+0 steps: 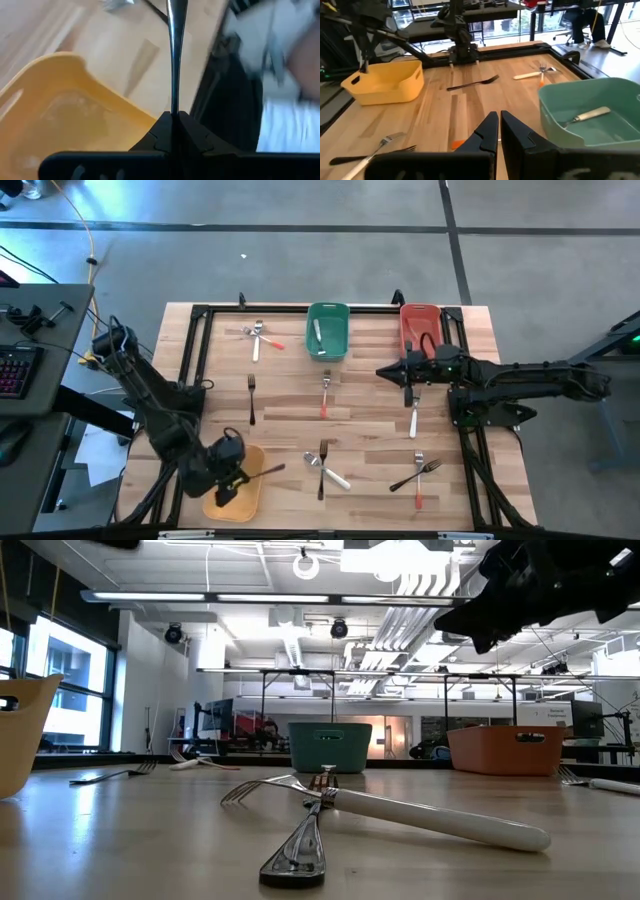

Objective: Sort silverware by color (type)
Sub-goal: Put the black fork into the yellow bin

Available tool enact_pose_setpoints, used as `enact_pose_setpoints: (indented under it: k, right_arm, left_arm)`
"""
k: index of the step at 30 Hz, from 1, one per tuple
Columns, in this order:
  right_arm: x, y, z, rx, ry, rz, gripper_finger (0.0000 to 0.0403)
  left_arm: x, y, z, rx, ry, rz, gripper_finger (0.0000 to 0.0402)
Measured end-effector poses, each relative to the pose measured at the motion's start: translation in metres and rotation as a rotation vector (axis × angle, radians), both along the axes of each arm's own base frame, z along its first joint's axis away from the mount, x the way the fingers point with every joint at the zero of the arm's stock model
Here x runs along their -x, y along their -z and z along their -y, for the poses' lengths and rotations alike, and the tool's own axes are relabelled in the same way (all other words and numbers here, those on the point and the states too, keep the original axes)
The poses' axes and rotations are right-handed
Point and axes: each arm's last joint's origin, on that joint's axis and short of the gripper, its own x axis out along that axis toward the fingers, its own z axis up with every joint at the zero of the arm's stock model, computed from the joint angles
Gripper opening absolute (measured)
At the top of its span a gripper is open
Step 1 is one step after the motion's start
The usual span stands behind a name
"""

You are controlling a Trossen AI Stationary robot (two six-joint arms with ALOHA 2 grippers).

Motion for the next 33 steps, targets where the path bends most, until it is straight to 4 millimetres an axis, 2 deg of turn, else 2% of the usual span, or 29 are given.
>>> enact_pose_setpoints:
  k: [3,8,16,19,22,29,33]
  right_arm:
    - [0.000,0.000,-0.002,0.025,0.015,-0.003,0.0004]
    - [0.000,0.000,-0.002,0.047,0.014,-0.007,0.0004]
    - [0.000,0.000,-0.002,0.049,0.014,-0.008,0.0004]
    - [0.000,0.000,-0.002,0.049,0.014,-0.008,0.0004]
    - [0.000,0.000,-0.002,0.043,0.015,-0.008,0.0004]
    - [0.000,0.002,-0.002,0.038,0.014,-0.022,0.0004]
    - [0.000,0.002,-0.002,0.039,0.014,-0.022,0.0004]
  left_arm:
    - [0.005,0.013,0.010,0.043,-0.139,-0.054,0.0005]
    - [0.010,0.032,0.024,-0.020,-0.261,-0.215,0.0005]
    - [0.013,0.019,0.055,-0.074,-0.354,-0.338,0.0005]
    - [0.017,0.020,0.064,-0.079,-0.405,-0.358,0.0005]
    - [0.021,0.030,0.069,-0.106,-0.444,-0.369,0.0005]
    - [0.018,0.050,0.077,-0.167,-0.448,-0.353,0.0007]
    - [0.017,0.055,0.077,-0.206,-0.425,-0.339,0.0023]
